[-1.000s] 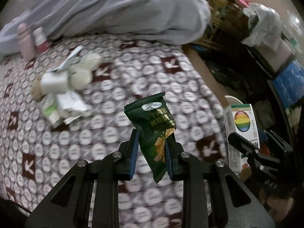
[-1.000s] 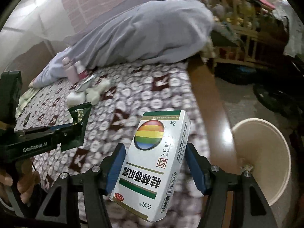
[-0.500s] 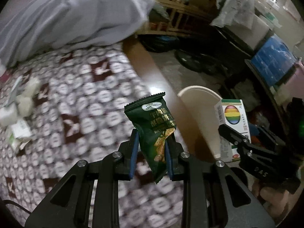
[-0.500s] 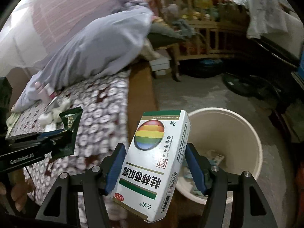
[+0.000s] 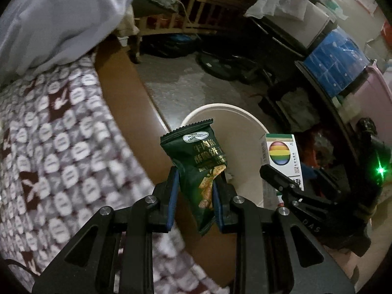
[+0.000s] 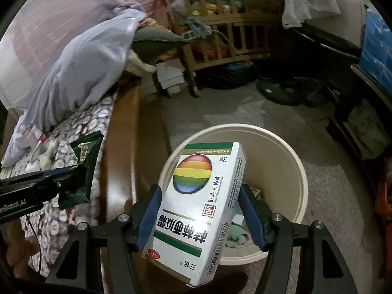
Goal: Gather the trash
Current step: 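Carry both items over the bucket and open both tools to drop them, then move both tools back to the remaining trash on the bed, then grasp the white-green tissue pack with the left tool while the right tool grasps the white tablet box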
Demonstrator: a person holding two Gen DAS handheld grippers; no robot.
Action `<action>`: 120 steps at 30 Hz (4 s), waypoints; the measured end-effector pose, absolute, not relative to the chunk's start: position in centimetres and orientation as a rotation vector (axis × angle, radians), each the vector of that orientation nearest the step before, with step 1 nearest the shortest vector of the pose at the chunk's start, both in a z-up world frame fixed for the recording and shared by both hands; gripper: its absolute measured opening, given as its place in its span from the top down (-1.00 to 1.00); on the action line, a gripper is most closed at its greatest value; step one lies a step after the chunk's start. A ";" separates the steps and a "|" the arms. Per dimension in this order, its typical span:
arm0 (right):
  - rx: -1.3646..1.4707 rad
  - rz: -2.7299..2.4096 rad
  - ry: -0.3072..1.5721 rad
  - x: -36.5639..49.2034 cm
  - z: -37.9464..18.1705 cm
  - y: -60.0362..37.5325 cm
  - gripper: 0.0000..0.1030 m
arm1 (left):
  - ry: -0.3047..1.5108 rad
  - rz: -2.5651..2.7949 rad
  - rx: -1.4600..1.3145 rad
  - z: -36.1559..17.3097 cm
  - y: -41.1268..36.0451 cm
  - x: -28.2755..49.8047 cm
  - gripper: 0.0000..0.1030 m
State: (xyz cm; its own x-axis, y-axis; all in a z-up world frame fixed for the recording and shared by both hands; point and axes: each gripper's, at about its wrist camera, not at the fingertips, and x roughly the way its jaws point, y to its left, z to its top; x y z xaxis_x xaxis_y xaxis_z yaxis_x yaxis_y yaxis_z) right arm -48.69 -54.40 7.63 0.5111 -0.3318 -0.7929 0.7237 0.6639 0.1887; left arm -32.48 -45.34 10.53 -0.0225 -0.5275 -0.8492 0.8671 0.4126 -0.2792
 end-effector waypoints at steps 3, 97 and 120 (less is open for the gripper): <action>0.558 -0.690 0.804 -49.2 7.3 -55.1 -0.22 | 1.123 -1.169 0.384 10.2 -46.2 -32.8 0.56; 0.328 -0.129 0.972 -16.2 5.5 -35.5 -0.36 | 1.119 -0.505 0.001 7.5 -17.5 -1.1 0.66; 0.441 0.095 1.048 -6.9 2.0 -30.1 -0.37 | 1.146 -0.478 0.111 5.9 -9.6 -2.7 0.73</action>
State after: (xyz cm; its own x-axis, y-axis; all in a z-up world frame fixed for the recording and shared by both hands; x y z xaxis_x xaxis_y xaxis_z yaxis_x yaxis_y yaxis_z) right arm -6.88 -30.05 2.05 0.5039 0.2826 -0.8162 0.1316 0.9088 0.3959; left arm -2.69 -9.56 5.91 0.3242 -0.3074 -0.8947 0.4193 0.8945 -0.1554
